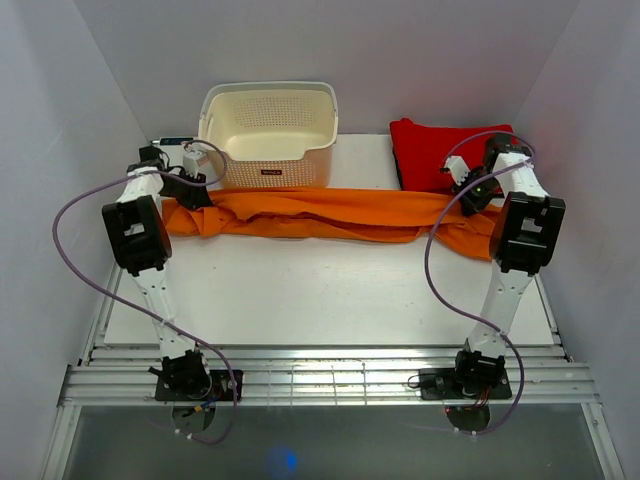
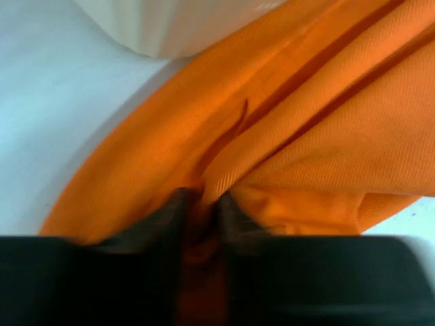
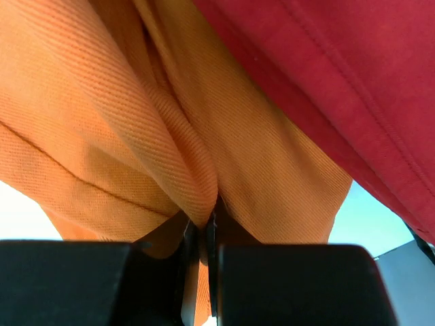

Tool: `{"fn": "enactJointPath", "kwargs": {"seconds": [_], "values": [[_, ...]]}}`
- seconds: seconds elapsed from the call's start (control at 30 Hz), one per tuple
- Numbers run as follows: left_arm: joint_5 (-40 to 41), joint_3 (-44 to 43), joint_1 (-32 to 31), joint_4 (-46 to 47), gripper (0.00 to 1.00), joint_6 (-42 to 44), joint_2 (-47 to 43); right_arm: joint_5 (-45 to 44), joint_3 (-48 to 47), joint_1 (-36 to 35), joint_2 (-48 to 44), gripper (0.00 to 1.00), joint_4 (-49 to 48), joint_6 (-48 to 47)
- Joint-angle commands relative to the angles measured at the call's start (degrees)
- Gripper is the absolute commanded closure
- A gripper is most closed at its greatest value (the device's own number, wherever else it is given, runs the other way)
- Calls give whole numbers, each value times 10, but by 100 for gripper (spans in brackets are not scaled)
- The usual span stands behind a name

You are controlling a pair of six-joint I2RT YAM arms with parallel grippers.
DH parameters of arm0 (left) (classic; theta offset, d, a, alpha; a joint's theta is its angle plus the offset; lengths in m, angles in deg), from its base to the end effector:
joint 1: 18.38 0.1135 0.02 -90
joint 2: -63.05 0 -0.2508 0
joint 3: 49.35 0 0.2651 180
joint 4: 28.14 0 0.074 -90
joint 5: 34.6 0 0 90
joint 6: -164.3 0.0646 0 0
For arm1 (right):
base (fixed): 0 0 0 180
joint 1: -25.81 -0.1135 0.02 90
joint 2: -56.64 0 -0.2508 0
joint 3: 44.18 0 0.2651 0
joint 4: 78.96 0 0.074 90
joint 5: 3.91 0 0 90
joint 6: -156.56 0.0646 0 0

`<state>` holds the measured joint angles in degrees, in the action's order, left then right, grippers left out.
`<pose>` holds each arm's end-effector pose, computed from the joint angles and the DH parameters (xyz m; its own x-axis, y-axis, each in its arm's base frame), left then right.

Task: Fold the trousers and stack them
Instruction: Flatten the trousers out

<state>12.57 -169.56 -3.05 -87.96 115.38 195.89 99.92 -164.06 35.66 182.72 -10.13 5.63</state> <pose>0.4801 0.0861 0.1237 -0.6906 0.3104 -0.6532 0.6071 0.7396 -0.2905 0.4623 -0.0646 0.1555 -0.5545 -0.7651 -0.3273 -0.7808 0.6144 -0.1136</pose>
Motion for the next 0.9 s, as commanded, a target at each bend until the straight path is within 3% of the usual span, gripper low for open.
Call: {"fn": "enactJointPath", "kwargs": {"seconds": [0.0,0.13,0.23,0.47,0.63,0.67,0.87], "values": [[14,-34,8,-3,54,-52,-36,-32,-15,-12,-15,92,-34,36],[-16,15,26,-10,24,-30,-95,-34,9,-21,-24,92,-46,35],[-47,47,49,1,19,-37,-156,-33,15,-22,-31,92,-42,36],[-40,50,113,-2,16,-126,-250,-33,15,-23,-44,92,-44,37],[-112,170,143,-29,16,-152,-317,-32,16,-23,-46,92,-42,37],[-122,226,143,-26,16,-153,-328,-32,16,-23,-46,92,-43,37],[-140,393,143,110,10,-281,-366,-31,15,-24,-48,92,-41,40]]}}
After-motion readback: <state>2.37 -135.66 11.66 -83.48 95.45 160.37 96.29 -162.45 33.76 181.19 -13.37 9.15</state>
